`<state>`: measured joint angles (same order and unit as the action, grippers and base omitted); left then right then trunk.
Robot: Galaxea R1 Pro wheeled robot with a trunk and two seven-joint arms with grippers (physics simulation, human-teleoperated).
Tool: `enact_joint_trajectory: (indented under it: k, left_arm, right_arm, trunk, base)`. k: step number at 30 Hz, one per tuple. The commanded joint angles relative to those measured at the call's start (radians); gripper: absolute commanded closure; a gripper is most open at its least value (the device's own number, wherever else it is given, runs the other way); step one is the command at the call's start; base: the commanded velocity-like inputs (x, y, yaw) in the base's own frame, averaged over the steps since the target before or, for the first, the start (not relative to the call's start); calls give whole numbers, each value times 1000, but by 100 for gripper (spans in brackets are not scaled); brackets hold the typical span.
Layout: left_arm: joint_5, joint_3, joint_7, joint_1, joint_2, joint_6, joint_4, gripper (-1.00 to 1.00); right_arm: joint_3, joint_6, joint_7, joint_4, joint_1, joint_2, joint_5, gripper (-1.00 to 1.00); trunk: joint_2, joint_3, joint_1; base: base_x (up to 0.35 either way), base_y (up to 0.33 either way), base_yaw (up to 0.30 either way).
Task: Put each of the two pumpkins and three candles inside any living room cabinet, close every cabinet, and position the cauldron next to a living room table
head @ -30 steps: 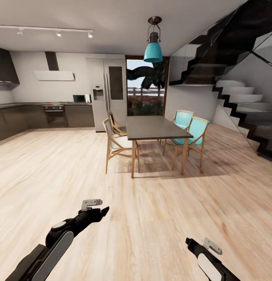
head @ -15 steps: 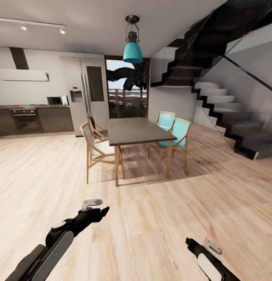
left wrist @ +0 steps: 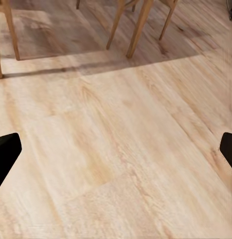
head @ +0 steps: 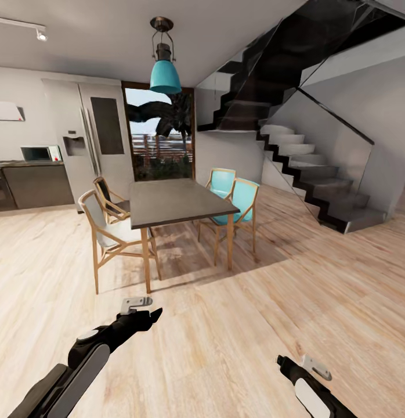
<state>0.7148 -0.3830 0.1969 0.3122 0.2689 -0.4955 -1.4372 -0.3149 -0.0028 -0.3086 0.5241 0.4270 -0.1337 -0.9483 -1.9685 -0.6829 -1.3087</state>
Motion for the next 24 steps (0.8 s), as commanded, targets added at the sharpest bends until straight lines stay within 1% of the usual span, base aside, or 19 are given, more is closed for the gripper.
enact_joint_trajectory:
  k: [1, 3, 5, 7, 14, 24]
  left_arm:
    - [11, -2, 9, 1, 1, -2, -2, -100]
    - [11, -2, 9, 1, 1, -2, -2, -100]
    - [11, -2, 9, 1, 1, -2, -2, -100]
    - [11, -2, 9, 1, 1, -2, -2, -100]
    - [11, -2, 7, 1, 1, -2, -2, -100]
    - [12, -2, 6, 1, 1, -3, -2, -100]
  right_arm:
    - [-8, 0, -7, -9, 1, -1, -6, -100]
    - [-8, 0, 3, -18, 1, -1, -5, -100]
    - [-6, 0, 36, -26, 1, -1, -6, -100]
    - [-6, 0, 45, -28, 1, -1, -7, -100]
    - [-7, 0, 51, -29, 1, -1, -7, -100]
    - [-7, 0, 52, -29, 1, -1, -7, -100]
  trunk:
    - [-1, 0, -1]
    - [-1, 1, -1]
    - [-1, 3, -1]
    - [-1, 4, -1]
    - [-1, 9, -1]
    - [-1, 17, -1]
  base:
    - [339, 0, -272]
    - [339, 0, -272]
    - [339, 0, -272]
    - [339, 0, -272]
    - [338, 54, -272]
    - [316, 133, -272]
